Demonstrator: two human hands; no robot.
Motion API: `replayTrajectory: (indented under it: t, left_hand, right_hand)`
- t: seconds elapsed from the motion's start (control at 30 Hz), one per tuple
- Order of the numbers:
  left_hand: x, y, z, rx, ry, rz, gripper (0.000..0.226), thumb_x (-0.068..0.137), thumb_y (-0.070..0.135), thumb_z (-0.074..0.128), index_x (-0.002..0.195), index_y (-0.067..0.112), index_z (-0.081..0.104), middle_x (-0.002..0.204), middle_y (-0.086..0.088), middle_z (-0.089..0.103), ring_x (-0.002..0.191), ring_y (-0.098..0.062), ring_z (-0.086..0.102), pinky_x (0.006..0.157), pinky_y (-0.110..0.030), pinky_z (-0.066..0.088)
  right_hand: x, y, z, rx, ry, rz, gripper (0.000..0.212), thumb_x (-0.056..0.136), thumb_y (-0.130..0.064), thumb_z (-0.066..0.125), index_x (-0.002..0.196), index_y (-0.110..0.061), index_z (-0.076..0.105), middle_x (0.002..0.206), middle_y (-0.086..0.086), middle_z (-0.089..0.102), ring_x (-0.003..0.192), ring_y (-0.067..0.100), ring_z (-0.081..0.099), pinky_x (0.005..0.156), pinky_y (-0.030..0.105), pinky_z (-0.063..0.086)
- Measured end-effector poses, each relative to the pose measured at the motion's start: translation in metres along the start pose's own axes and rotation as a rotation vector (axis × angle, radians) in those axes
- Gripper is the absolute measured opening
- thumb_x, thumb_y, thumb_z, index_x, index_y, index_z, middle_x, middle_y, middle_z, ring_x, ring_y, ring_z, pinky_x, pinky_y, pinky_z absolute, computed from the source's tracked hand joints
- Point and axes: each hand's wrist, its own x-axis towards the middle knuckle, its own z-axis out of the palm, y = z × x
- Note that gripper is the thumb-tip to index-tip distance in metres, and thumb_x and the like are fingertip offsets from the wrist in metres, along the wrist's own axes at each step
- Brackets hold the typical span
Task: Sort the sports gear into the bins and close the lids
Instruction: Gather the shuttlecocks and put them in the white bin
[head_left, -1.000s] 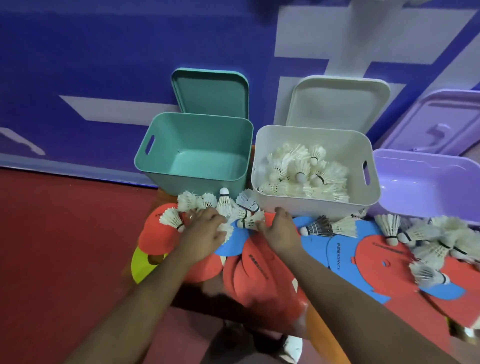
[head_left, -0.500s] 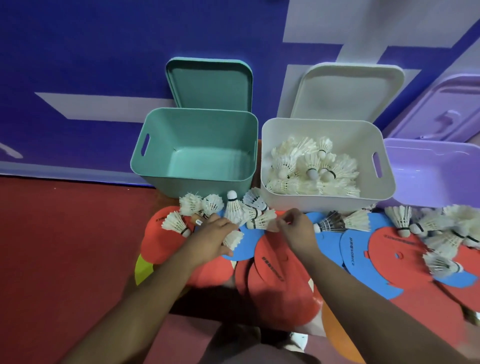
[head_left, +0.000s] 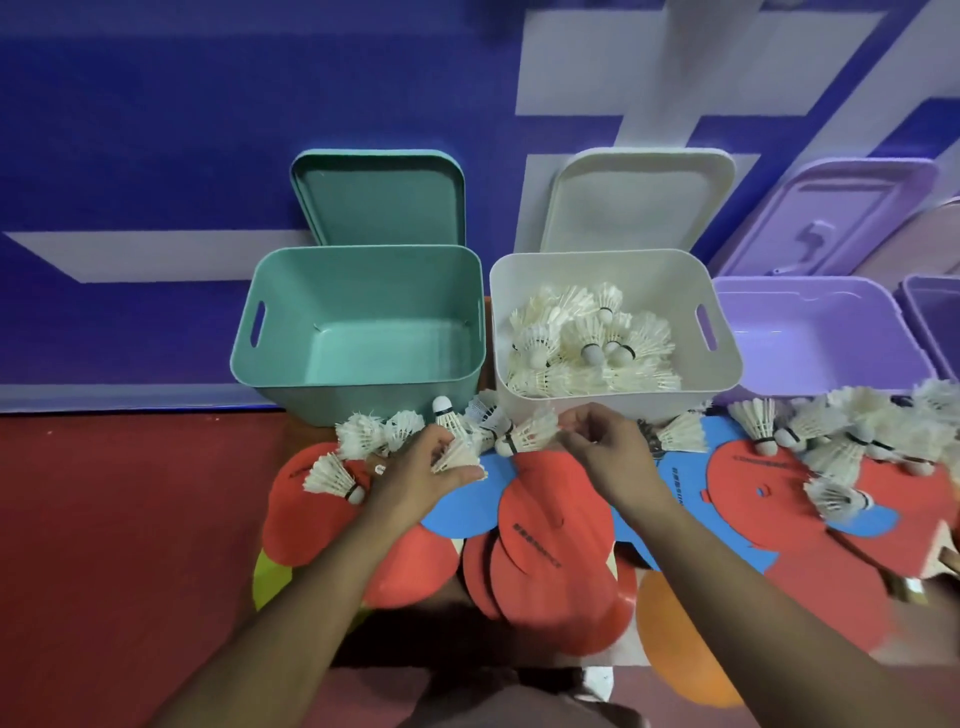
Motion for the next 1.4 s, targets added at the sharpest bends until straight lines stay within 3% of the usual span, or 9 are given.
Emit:
replayTrajectory:
  t: [0.23,0.4,0.5,0.63,0.87,0.97,1.1,1.2,1.4]
  left_hand:
    - [0.006,0.002,0.016,-0.107,-0.143,0.066,0.065,0.056,0.061,0.082,0.113,0.055,0.051,0.117,0.009,0.066,0.110,-0.013,0.063,0.099,-0.044,0.048]
    - [-0.011,0.000,0.009,-0.312,-0.200,0.024,0.071,0.070,0.012,0.083,0.126,0.038,0.048,0.125,0.006,0.061,0.109,0.001,0.059,0.098,-0.020,0.045]
    - [-0.022,-0.012,-0.001,-0.418,-0.161,-0.060,0.066,0.065,0.020,0.080,0.123,0.032,0.051,0.117,0.008,0.065,0.104,-0.003,0.062,0.093,-0.021,0.048]
    - [-0.033,-0.033,-0.020,-0.490,-0.067,-0.096,0.067,0.062,0.031,0.085,0.122,0.031,0.055,0.123,0.001,0.065,0.112,-0.013,0.063,0.094,-0.029,0.049]
    - [-0.047,-0.060,-0.042,-0.510,0.046,-0.139,0.063,0.074,0.005,0.081,0.129,0.014,0.051,0.122,-0.003,0.067,0.114,-0.022,0.063,0.088,-0.023,0.051]
    - [-0.048,-0.064,-0.049,-0.480,0.068,-0.146,0.065,0.068,0.020,0.084,0.125,0.021,0.054,0.122,-0.003,0.066,0.107,-0.016,0.064,0.080,-0.024,0.051]
    - [-0.042,-0.067,-0.050,-0.452,0.102,-0.152,0.070,0.058,0.039,0.086,0.121,0.030,0.056,0.124,-0.003,0.063,0.107,-0.016,0.061,0.080,-0.030,0.049]
    - [-0.034,-0.069,-0.048,-0.440,0.113,-0.139,0.072,0.057,0.044,0.087,0.122,0.035,0.055,0.128,0.002,0.062,0.118,-0.019,0.058,0.094,-0.040,0.048]
    - [-0.025,-0.062,-0.047,-0.363,0.104,-0.127,0.059,0.063,0.033,0.085,0.114,0.045,0.056,0.124,0.013,0.061,0.115,-0.008,0.058,0.099,-0.035,0.048]
  right_hand:
    - [-0.015,-0.020,0.018,0.013,-0.196,-0.042,0.026,0.087,0.013,0.055,0.084,-0.012,0.062,0.072,-0.005,0.061,0.059,-0.005,0.057,0.062,0.010,0.042]
    - [-0.022,-0.021,0.043,-0.138,-0.359,-0.168,0.029,0.085,0.009,0.059,0.084,-0.020,0.059,0.075,-0.007,0.059,0.065,-0.006,0.055,0.067,0.008,0.041]
    - [-0.021,-0.026,0.056,-0.104,-0.450,-0.183,0.024,0.087,0.002,0.062,0.085,-0.022,0.062,0.078,-0.009,0.062,0.068,-0.004,0.055,0.070,0.013,0.044]
    - [-0.007,-0.033,0.070,-0.037,-0.259,-0.109,0.003,0.091,-0.016,0.064,0.090,-0.015,0.066,0.080,-0.007,0.064,0.067,0.002,0.054,0.069,0.021,0.044]
    - [0.029,-0.006,0.128,-0.496,-0.108,-0.083,0.034,0.086,-0.037,0.064,0.105,-0.010,0.058,0.112,0.012,0.052,0.096,0.028,0.055,0.082,0.033,0.044]
    - [0.042,0.000,0.145,-0.621,-0.073,-0.038,0.052,0.087,-0.043,0.064,0.123,-0.006,0.055,0.133,0.016,0.043,0.114,0.034,0.052,0.097,0.035,0.041]
    - [0.060,0.012,0.158,-0.743,-0.072,0.008,0.047,0.080,-0.051,0.063,0.111,-0.015,0.064,0.125,0.016,0.054,0.113,0.034,0.052,0.095,0.036,0.041]
    - [0.063,0.016,0.153,-0.722,-0.054,-0.063,0.038,0.075,-0.049,0.064,0.101,-0.021,0.068,0.107,0.010,0.065,0.120,0.024,0.047,0.091,0.033,0.032]
    - [0.029,-0.006,0.101,-0.286,-0.125,-0.152,0.022,0.083,-0.034,0.070,0.103,-0.025,0.072,0.095,-0.006,0.070,0.092,0.011,0.063,0.074,0.022,0.045]
